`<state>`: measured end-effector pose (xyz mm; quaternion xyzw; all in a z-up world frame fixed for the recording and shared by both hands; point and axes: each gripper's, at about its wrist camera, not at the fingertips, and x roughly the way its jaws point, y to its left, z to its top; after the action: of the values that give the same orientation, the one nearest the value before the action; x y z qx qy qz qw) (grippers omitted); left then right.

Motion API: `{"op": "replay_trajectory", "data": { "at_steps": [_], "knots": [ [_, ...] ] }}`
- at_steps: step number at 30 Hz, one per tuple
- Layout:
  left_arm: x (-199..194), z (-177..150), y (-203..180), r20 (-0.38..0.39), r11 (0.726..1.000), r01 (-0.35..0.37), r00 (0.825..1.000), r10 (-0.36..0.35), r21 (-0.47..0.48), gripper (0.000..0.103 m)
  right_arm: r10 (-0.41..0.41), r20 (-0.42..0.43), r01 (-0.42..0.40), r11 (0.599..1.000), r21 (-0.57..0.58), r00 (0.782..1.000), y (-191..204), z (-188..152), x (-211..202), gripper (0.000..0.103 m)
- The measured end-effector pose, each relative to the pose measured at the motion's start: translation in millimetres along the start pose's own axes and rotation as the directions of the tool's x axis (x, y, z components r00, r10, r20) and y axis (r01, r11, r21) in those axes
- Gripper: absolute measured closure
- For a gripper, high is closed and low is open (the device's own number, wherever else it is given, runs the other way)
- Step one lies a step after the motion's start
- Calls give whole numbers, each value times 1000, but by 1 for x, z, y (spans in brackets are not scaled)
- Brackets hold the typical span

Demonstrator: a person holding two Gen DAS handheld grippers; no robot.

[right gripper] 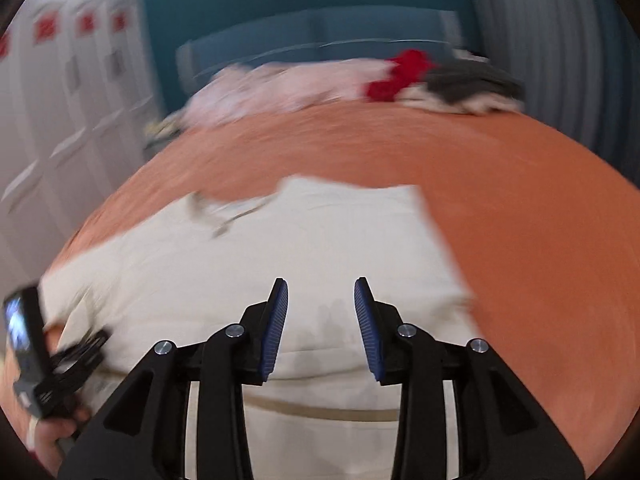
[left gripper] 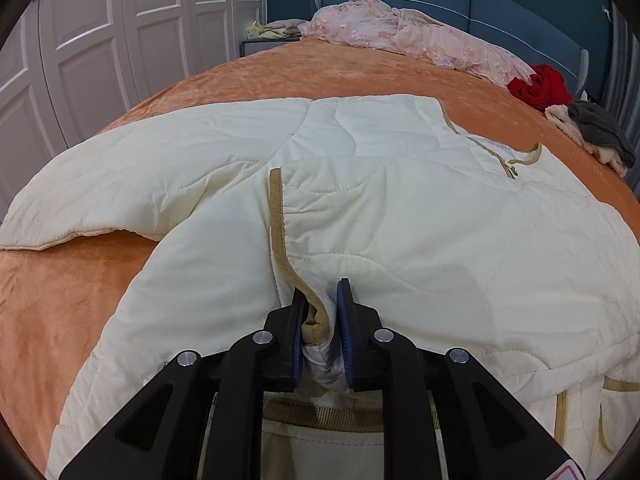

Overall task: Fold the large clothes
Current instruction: 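Lift the held sleeve across the jacket body and open the left gripper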

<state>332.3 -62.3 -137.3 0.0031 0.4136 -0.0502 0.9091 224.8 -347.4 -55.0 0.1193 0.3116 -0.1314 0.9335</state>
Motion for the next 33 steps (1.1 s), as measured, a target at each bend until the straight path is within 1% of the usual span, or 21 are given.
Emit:
{"op": "replay_trajectory", "data": {
  "at_steps": [1, 3, 5, 8, 9, 11, 17, 21, 22, 23, 24, 25, 26, 27, 28, 29, 30, 31, 33],
  "knots": [
    [0, 0, 0, 1, 1000, 0, 1000, 0, 0, 87, 24, -17, -25, 999, -36, 1000, 17, 0, 8, 69],
    [0, -1, 0, 1, 1000, 0, 1000, 0, -1, 87, 49, -61, -53, 996, -69, 997, 38, -5, 24, 70],
    [0, -1, 1, 2, 1000, 5, 1000, -5, -4, 87, 72, -122, -81, 995, -64, 990, 53, -15, 46, 70],
    [1, -2, 2, 4, 1000, 12, 1000, -12, -9, 86, 45, -193, -60, 996, -71, 980, 64, -36, 70, 69],
    [2, -2, 2, 5, 1000, 14, 1000, -14, -9, 86, 27, -199, -44, 995, -84, 980, 66, -43, 75, 70],
    [2, -3, 2, 9, 1000, 17, 1000, -16, -9, 85, 10, -201, -31, 995, -100, 980, 69, -44, 79, 70],
    [3, -3, 2, 11, 1000, 17, 1000, -17, -8, 83, -11, -175, -12, 992, -126, 984, 71, -53, 78, 69],
    [2, 0, 11, 10, 997, 64, 998, -64, -47, 82, -20, -148, -1, 990, -138, 989, 72, -57, 76, 69],
    [0, 2, 17, 9, 993, 96, 995, -95, -73, 80, -17, -147, -4, 991, -135, 989, 72, -57, 76, 69],
    [-4, 4, 24, 10, 986, 130, 991, -130, -106, 76, -14, -148, -6, 991, -132, 989, 70, -56, 76, 69],
    [-8, 6, 31, 13, 979, 153, 988, -152, -133, 74, -12, -148, -8, 991, -130, 989, 70, -56, 76, 69],
    [-16, 8, 43, 19, 972, 164, 986, -163, -169, 69, -12, -147, -8, 991, -130, 989, 70, -56, 76, 69],
    [-27, 11, 56, 34, 969, 157, 988, -153, -190, 60, -12, -146, -7, 991, -131, 989, 70, -55, 76, 69],
    [-35, 13, 66, 51, 968, 152, 988, -145, -201, 55, -14, -145, -6, 991, -132, 989, 70, -55, 77, 69],
    [-52, 17, 89, 92, 966, 141, 988, -123, -219, 42, -17, -143, -3, 991, -135, 990, 70, -55, 76, 69],
    [-62, 19, 106, 121, 965, 131, 987, -105, -229, 33, -20, -142, 0, 991, -137, 990, 71, -55, 77, 69],
    [-70, 22, 122, 142, 965, 115, 986, -83, -237, 30, -21, -141, 1, 990, -139, 990, 71, -56, 77, 69],
    [-78, 25, 144, 159, 965, 83, 986, -44, -247, 29, -21, -141, 1, 990, -138, 990, 71, -56, 76, 69],
    [-81, 31, 188, 154, 960, 27, 988, 17, -278, 27, -19, -142, -1, 991, -137, 990, 71, -55, 76, 69]
  ]
}}
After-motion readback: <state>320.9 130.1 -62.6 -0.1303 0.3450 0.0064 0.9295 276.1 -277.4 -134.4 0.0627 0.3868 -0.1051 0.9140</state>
